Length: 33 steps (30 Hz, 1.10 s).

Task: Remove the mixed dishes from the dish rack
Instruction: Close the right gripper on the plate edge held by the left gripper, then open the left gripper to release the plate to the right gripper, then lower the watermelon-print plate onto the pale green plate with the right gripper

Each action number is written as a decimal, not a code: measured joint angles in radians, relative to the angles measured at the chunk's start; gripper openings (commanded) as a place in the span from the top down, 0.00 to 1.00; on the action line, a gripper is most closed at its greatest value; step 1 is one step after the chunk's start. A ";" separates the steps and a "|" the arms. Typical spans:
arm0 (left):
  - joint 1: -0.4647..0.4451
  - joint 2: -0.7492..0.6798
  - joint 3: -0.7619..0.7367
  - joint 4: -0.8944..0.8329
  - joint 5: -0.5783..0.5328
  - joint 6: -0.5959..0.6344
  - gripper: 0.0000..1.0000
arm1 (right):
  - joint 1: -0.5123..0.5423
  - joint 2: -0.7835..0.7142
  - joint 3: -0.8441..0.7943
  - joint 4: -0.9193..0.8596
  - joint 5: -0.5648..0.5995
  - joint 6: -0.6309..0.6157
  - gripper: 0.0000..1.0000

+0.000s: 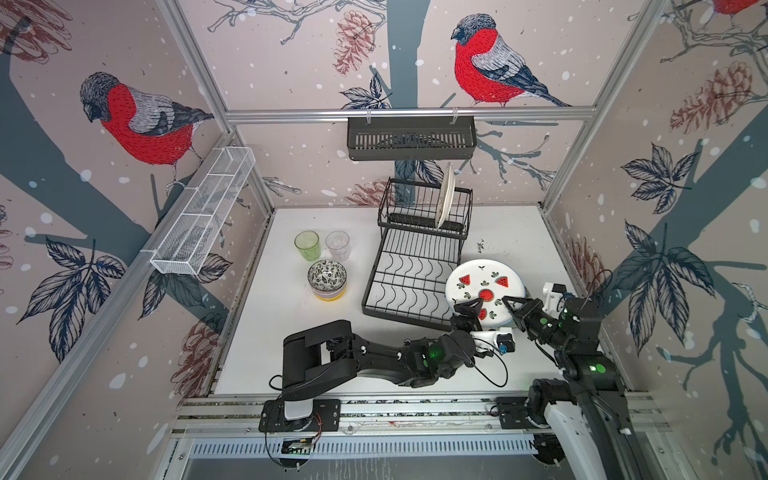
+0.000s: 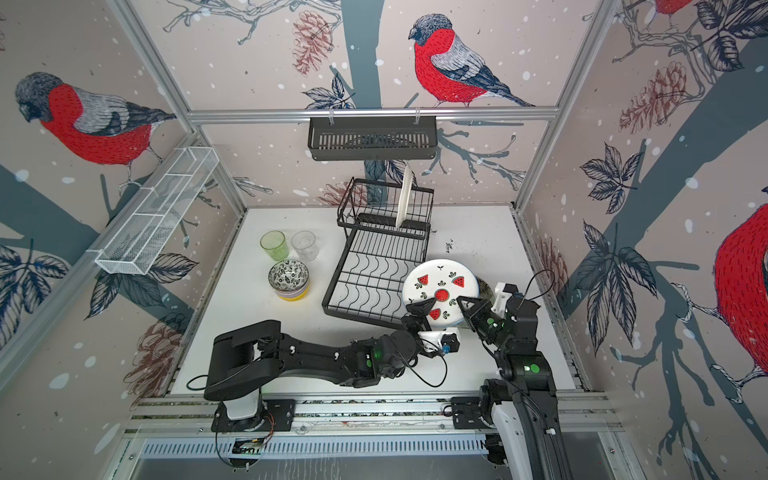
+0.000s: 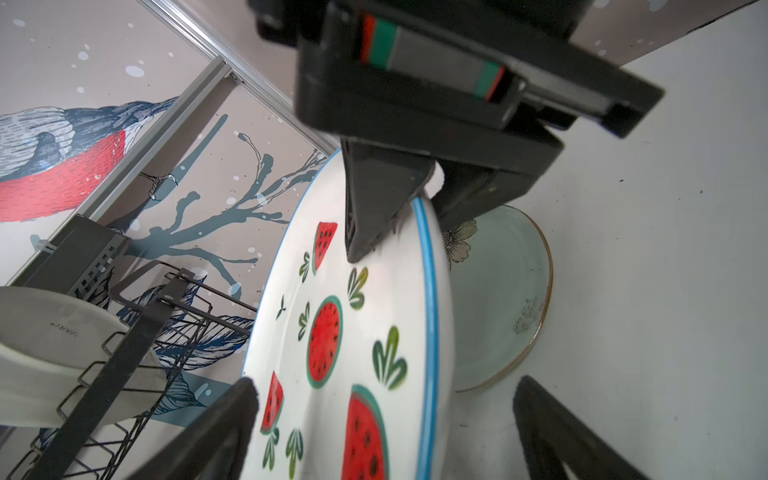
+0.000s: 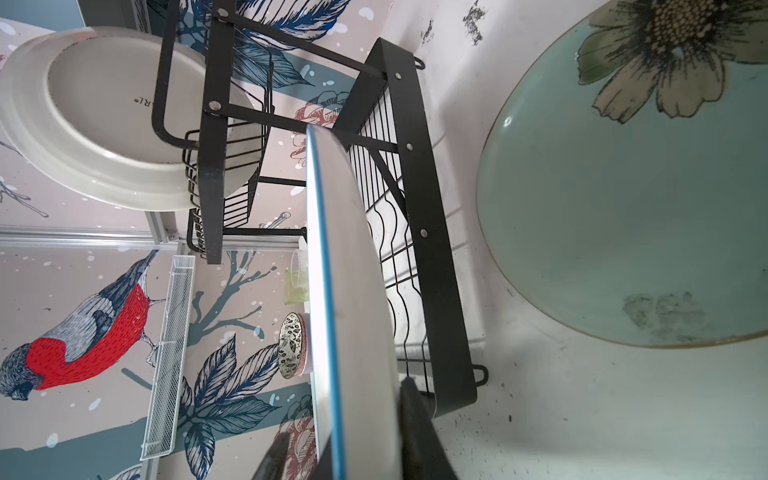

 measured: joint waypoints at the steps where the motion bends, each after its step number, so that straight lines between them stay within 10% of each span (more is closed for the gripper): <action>1: 0.000 -0.007 -0.006 0.000 0.000 -0.001 0.02 | -0.001 0.000 0.000 0.000 0.003 0.000 1.00; 33: 0.069 -0.497 -0.354 -0.008 0.006 -0.343 0.02 | -0.115 -0.020 -0.021 -0.015 0.092 -0.027 1.00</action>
